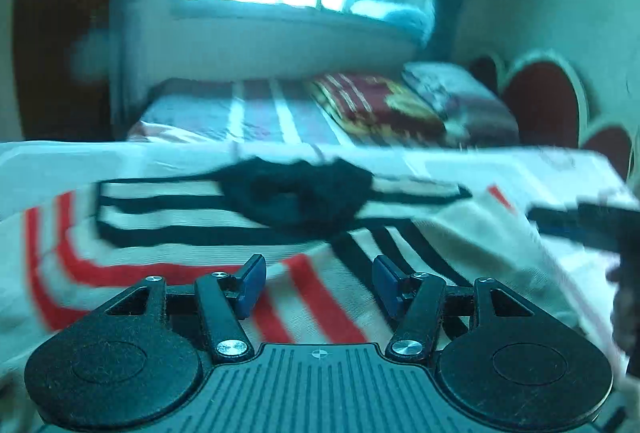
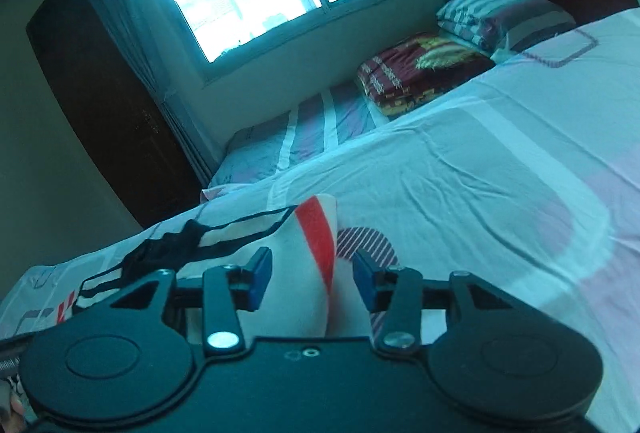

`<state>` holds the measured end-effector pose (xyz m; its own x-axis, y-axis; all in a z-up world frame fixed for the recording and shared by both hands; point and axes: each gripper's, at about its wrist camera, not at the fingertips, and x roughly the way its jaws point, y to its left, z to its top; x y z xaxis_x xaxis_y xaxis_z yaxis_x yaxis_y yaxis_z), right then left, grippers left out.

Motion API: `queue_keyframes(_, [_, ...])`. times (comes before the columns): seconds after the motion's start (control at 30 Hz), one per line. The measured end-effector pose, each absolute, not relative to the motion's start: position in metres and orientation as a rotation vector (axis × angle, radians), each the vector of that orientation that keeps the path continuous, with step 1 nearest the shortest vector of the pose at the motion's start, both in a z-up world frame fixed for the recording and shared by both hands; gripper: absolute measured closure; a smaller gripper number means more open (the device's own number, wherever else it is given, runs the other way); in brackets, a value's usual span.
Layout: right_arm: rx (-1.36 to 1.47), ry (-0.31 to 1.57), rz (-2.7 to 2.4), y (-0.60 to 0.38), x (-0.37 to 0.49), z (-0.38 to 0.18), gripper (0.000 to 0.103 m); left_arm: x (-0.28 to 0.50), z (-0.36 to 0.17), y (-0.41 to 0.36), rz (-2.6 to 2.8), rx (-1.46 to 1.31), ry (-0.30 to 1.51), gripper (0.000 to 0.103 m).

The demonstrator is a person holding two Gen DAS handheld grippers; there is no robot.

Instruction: Fold small clothes

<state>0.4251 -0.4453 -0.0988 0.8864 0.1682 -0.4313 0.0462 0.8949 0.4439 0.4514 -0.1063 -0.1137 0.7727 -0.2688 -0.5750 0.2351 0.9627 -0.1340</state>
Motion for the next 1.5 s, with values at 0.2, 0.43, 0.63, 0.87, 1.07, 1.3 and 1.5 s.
queue_keyframes(0.2, [0.397, 0.581, 0.101, -0.446, 0.470, -0.116, 0.091, 0.453, -0.135, -0.120, -0.209, 0.059, 0.659, 0.044])
queue_keyframes(0.43, [0.261, 0.542, -0.002, -0.432, 0.451, -0.098, 0.080, 0.437, -0.131, -0.102, -0.139, 0.133, 0.636, 0.040])
queue_keyframes(0.63, [0.089, 0.558, 0.183, -0.380, 0.400, -0.091, 0.084, 0.433, -0.130, -0.092, -0.141, 0.133, 0.643, 0.040])
queue_keyframes(0.87, [-0.054, 0.543, 0.115, -0.349, 0.379, -0.095, 0.079, 0.405, -0.117, -0.070, -0.084, 0.101, 0.618, 0.039])
queue_keyframes(1.07, [-0.059, 0.527, 0.164, -0.330, 0.351, -0.094, 0.080, 0.380, -0.124, -0.035, -0.028, 0.039, 0.670, 0.039])
queue_keyframes(1.3, [-0.061, 0.589, 0.091, -0.320, 0.361, -0.108, 0.079, 0.377, -0.129, -0.003, 0.013, -0.041, 0.694, 0.019])
queue_keyframes(1.5, [0.035, 0.533, 0.107, -0.329, 0.318, -0.085, 0.075, 0.319, -0.133, 0.099, 0.145, -0.265, 0.649, 0.019])
